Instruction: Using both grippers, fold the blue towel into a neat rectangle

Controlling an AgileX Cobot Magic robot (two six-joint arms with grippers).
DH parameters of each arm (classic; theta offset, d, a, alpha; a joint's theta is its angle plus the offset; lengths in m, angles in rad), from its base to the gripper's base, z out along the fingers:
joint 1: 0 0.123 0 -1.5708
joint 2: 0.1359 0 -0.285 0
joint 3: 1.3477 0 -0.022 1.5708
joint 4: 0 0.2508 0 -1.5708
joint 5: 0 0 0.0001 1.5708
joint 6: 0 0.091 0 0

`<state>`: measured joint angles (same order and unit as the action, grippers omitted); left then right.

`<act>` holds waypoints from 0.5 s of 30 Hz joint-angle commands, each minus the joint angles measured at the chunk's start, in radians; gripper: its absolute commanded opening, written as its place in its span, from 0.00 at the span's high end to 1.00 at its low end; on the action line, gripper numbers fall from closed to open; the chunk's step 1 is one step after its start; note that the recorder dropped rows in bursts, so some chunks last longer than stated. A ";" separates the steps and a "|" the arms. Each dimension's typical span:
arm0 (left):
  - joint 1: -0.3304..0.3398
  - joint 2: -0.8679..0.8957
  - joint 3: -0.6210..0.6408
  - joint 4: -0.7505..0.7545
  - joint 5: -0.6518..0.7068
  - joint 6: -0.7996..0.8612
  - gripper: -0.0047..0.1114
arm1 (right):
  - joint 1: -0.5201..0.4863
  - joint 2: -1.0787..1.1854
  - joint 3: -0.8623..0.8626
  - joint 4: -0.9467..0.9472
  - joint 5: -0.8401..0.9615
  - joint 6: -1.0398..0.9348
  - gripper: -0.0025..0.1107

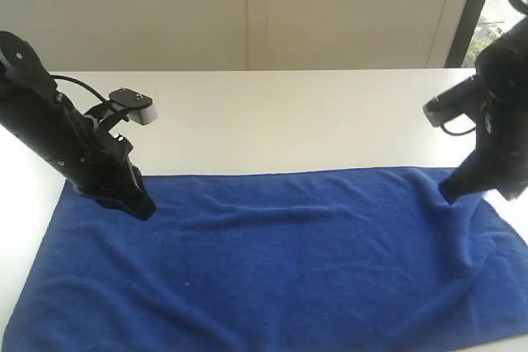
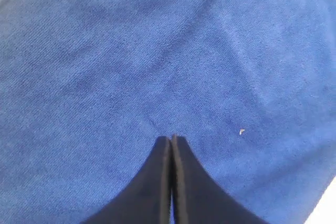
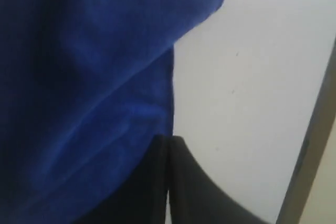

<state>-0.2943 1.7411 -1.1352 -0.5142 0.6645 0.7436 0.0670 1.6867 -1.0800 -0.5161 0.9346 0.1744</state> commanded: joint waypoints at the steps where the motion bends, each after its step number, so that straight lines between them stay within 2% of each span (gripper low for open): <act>1: -0.007 -0.009 0.006 0.065 0.022 -0.079 0.96 | -0.053 -0.009 0.105 0.017 0.063 -0.017 0.98; 6: -0.007 -0.015 0.006 0.066 0.021 -0.079 0.96 | -0.074 -0.009 0.207 0.054 -0.013 -0.014 0.98; 15: -0.007 -0.015 0.006 0.066 0.025 -0.075 0.96 | -0.079 0.023 0.270 0.064 -0.144 0.016 0.98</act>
<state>-0.2943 1.7373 -1.1352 -0.4445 0.6680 0.6709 -0.0025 1.6938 -0.8234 -0.4489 0.8073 0.1820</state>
